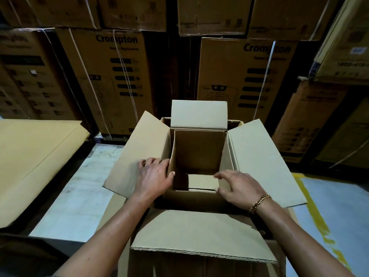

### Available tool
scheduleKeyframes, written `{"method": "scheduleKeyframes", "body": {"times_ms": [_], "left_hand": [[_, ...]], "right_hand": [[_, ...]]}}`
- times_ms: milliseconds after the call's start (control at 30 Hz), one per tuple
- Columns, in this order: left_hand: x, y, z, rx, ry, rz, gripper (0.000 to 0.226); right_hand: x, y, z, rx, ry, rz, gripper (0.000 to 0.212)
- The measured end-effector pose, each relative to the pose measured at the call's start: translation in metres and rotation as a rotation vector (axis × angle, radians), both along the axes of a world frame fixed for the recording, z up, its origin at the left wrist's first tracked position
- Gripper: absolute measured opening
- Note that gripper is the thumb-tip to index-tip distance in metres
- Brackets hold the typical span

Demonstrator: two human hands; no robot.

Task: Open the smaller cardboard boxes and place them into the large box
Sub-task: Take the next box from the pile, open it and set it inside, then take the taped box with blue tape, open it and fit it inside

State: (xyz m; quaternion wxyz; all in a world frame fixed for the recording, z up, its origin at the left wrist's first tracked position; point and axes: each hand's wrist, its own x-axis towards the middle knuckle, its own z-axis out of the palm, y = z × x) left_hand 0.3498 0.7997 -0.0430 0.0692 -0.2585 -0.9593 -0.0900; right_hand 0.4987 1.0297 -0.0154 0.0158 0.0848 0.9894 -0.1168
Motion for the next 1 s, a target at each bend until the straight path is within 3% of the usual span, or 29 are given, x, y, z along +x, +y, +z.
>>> {"method": "scheduleKeyframes", "body": {"times_ms": [267,500,667,733,833,1000], "left_hand": [[-0.01,-0.056,0.042,0.352,0.024,0.076,0.062],[-0.025,-0.171,0.075,0.655,0.042,0.226,0.07],[-0.03,-0.278,0.075,0.794,0.058,0.374,0.062],[-0.033,-0.331,0.073,0.828,0.062,0.428,0.062],[-0.037,-0.418,0.068,0.882,0.065,0.525,0.066],[-0.045,-0.553,0.059,0.971,0.043,0.662,0.062]], "right_hand": [[-0.03,-0.006,0.034,-0.324,0.133,-0.044,0.07],[-0.098,-0.084,0.078,-0.534,0.174,0.045,0.07],[-0.161,-0.182,0.093,-0.597,0.135,0.186,0.088],[-0.19,-0.231,0.096,-0.603,0.117,0.255,0.077],[-0.237,-0.315,0.1,-0.61,0.085,0.325,0.078],[-0.291,-0.46,0.098,-0.816,0.013,0.383,0.099]]}}
